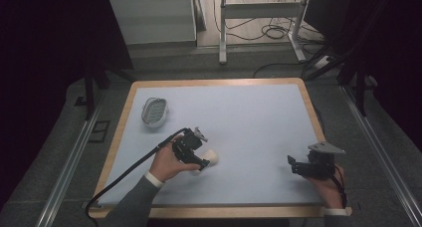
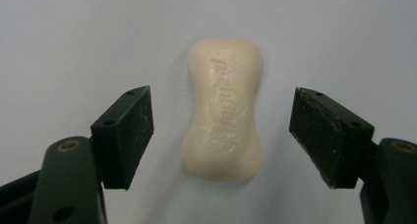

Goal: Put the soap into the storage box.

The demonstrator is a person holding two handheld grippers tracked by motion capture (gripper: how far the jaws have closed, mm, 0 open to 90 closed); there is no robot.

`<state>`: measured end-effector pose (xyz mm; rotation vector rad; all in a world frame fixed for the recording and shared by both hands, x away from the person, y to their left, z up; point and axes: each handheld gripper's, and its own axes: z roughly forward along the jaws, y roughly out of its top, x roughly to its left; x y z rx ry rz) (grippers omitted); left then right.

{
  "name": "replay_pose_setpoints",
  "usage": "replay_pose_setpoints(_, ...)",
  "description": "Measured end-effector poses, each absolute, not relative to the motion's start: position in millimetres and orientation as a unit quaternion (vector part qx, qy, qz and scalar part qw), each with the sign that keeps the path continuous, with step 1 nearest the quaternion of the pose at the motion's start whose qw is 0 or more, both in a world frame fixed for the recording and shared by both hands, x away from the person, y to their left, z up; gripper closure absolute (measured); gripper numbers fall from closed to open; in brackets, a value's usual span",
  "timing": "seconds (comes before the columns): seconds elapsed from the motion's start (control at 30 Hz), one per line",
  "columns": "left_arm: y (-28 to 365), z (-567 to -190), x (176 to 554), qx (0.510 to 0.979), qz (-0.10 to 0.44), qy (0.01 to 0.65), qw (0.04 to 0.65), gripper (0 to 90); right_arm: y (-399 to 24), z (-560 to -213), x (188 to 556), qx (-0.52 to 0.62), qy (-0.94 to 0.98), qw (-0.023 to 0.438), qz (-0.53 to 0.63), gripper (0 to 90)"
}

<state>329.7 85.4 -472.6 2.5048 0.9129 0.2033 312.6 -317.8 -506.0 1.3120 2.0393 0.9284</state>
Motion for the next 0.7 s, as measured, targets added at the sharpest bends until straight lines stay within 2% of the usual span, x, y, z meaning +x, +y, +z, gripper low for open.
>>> replay_pose_setpoints(0.7,73,-501,347,0.928,0.051,0.323,0.181,33.2,-321,-507,313,0.494,0.753,0.269,0.341,6.9)
